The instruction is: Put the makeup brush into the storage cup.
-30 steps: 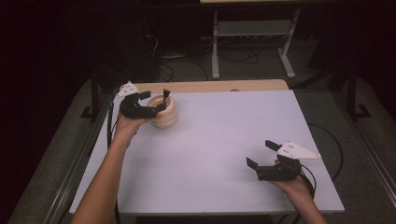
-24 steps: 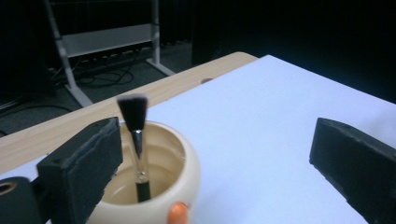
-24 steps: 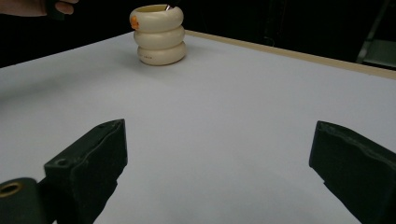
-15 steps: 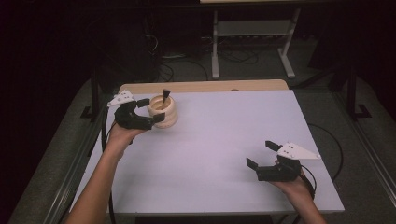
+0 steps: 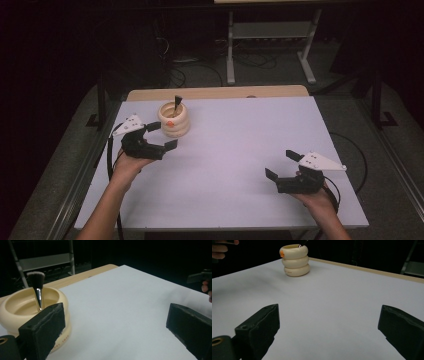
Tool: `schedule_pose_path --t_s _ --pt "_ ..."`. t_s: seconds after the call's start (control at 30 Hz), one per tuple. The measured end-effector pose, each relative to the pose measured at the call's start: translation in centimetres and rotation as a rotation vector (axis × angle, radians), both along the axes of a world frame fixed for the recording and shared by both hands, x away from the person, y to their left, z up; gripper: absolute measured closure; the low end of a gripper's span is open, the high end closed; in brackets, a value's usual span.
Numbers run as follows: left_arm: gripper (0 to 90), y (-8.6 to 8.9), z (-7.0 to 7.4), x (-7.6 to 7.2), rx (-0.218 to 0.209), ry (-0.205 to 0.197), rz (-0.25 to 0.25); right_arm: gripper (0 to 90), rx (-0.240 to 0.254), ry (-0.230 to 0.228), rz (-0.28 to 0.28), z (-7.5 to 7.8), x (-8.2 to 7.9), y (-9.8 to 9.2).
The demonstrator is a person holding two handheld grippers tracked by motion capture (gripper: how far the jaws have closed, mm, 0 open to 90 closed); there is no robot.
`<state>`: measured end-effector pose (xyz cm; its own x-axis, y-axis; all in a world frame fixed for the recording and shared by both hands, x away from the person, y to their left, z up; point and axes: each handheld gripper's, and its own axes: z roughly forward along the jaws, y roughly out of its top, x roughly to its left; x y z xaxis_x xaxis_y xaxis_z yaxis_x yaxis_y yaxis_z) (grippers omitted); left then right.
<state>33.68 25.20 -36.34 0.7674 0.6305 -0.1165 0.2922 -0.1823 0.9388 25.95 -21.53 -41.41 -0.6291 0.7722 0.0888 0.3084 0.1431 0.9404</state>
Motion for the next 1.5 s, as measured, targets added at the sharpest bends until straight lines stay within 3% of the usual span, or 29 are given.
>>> schedule_pose_path --t_s 0.23,0.5,0.9,1.5 --pt "1.9 -0.1 -1.0 -1.6 -0.039 0.006 -0.001 2.8 0.005 0.002 -0.002 0.0 0.0 -0.1" --pt "1.9 0.0 -2.0 -3.0 -0.017 -0.007 0.002 2.8 0.002 0.000 -0.003 0.0 0.0 -0.1" --pt "1.9 0.3 -2.8 -5.2 -0.042 -0.030 -0.014 2.9 0.000 0.003 0.001 -0.1 0.0 -0.2" --pt "1.9 1.2 -4.6 -7.1 -0.006 -0.019 -0.026 2.9 0.007 0.001 0.012 -0.3 0.1 -0.2"
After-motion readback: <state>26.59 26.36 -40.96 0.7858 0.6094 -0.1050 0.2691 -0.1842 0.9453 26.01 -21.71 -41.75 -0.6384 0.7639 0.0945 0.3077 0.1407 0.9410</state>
